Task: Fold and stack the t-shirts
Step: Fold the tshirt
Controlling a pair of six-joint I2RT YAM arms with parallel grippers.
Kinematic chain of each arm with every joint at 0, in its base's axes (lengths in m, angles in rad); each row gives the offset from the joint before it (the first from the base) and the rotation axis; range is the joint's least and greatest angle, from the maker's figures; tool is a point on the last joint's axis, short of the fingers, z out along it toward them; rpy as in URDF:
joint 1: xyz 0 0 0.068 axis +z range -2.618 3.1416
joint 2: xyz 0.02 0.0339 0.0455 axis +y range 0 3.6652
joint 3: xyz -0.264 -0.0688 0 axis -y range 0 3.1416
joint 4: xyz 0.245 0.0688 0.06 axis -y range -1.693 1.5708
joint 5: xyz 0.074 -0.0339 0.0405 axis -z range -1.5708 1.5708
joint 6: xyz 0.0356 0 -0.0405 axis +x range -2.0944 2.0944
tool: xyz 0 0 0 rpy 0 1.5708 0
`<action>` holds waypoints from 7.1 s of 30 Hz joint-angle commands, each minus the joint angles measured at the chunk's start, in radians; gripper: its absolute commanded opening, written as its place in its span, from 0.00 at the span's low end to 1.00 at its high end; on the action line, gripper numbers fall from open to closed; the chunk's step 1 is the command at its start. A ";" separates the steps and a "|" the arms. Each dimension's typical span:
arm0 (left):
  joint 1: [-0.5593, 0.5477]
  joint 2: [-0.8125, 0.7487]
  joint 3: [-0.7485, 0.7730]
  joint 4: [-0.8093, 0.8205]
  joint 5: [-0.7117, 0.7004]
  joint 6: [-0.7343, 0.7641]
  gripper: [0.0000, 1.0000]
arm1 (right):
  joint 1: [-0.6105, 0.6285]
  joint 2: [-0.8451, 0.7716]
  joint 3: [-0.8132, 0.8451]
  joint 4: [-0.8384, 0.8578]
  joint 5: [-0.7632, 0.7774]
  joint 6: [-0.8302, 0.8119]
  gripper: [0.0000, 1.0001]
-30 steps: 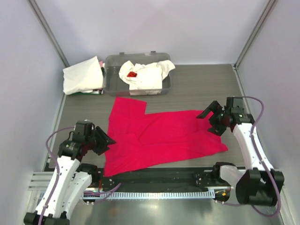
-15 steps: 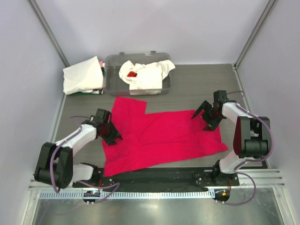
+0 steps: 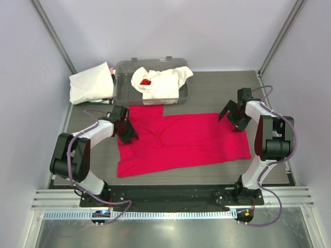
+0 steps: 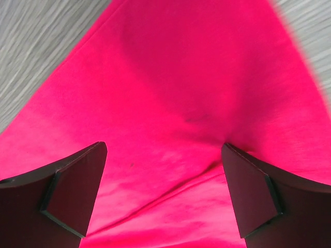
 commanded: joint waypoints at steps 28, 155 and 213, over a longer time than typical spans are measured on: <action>-0.010 -0.636 -0.281 -0.173 -0.239 -0.020 0.71 | -0.006 -0.224 -0.131 -0.050 0.253 -0.096 0.49; -0.036 0.375 0.306 0.307 -0.181 0.206 0.61 | 0.203 -0.606 -0.353 0.012 -0.228 0.011 0.68; -0.158 -0.388 -0.120 0.131 -0.121 0.128 0.00 | -0.158 0.147 0.157 0.012 0.141 -0.018 0.30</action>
